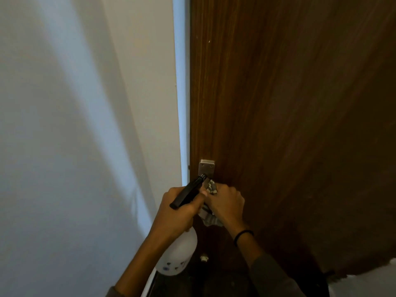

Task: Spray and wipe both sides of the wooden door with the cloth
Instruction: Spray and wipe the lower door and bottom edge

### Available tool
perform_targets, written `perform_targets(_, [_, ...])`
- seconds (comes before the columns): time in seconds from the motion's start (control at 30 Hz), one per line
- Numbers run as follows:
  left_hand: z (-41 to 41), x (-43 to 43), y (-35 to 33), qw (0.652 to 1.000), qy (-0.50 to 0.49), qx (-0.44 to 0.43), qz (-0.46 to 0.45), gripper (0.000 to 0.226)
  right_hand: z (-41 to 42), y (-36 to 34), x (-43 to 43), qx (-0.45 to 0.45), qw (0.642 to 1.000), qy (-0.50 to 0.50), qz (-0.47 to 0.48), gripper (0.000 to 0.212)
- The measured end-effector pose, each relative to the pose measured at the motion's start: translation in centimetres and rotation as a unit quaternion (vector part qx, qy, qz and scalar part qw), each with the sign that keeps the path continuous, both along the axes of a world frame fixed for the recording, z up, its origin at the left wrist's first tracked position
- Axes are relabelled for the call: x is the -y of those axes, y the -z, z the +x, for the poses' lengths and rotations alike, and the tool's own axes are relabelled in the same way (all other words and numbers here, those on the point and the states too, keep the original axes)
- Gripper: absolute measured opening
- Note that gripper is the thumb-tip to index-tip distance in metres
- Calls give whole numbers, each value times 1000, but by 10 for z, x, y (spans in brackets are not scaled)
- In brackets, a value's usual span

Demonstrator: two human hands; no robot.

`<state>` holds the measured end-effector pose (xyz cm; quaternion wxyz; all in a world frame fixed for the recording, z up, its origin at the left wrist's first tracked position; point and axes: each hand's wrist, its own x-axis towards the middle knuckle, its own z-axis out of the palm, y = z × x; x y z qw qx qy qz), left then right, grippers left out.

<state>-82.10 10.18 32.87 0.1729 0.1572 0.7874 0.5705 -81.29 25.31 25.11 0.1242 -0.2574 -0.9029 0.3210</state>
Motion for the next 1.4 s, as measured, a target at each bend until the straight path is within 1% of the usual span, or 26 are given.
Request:
perform_targets(0.1, [37,15,0,999,-16,7,-34,30,40,-9,13,1,997,-51,57,36])
perform_targets(0.17, [59,24,-1,999,-19,5,-47,29,60,-11,22,7,995,-66,76,38])
perform_targets(0.23, [81,34,-4,999,-15,-2,-51,29,82,-11,32,-16,993,-75,87,55])
perform_targets(0.3, [101,45,-6,999,-7,9,-38,31,104,-5,42,-82,990,-64,98,72])
perform_targets(0.33, [109,50,-6,999,-1,11,-37,32,112,0,46,-107,987,-55,102,77])
perform_targets(0.4, [125,58,-9,999,9,2,-41,31,130,10,52,-128,984,-46,117,86])
perform_targets(0.43, [133,62,-11,999,13,-3,-39,29,139,14,54,-140,981,-41,129,87])
perform_targets(0.53, [149,70,-18,999,39,-3,-26,29,161,20,57,-182,965,-31,184,76])
perform_targets(0.7, [162,78,-21,998,66,5,-16,34,183,26,55,-190,954,-44,228,71])
perform_targets(0.83, [163,76,-23,997,70,14,4,34,186,25,55,-187,953,-53,233,65])
perform_targets(0.97, [154,74,-17,998,65,15,-7,40,175,25,52,-197,949,-51,240,62])
perform_targets(1.1, [134,72,-6,999,44,11,4,36,152,26,49,-201,956,-46,208,70])
perform_targets(1.17, [118,70,3,999,30,17,0,39,140,25,46,-197,961,-54,184,72])
perform_targets(1.23, [95,69,16,1000,3,28,-11,45,124,23,42,-181,967,-58,170,65])
perform_targets(1.3, [70,67,26,999,-23,31,-21,44,107,20,37,-158,972,-55,163,55])
perform_targets(1.4, [36,56,29,999,-27,27,-19,41,82,17,28,-121,979,-43,157,56])
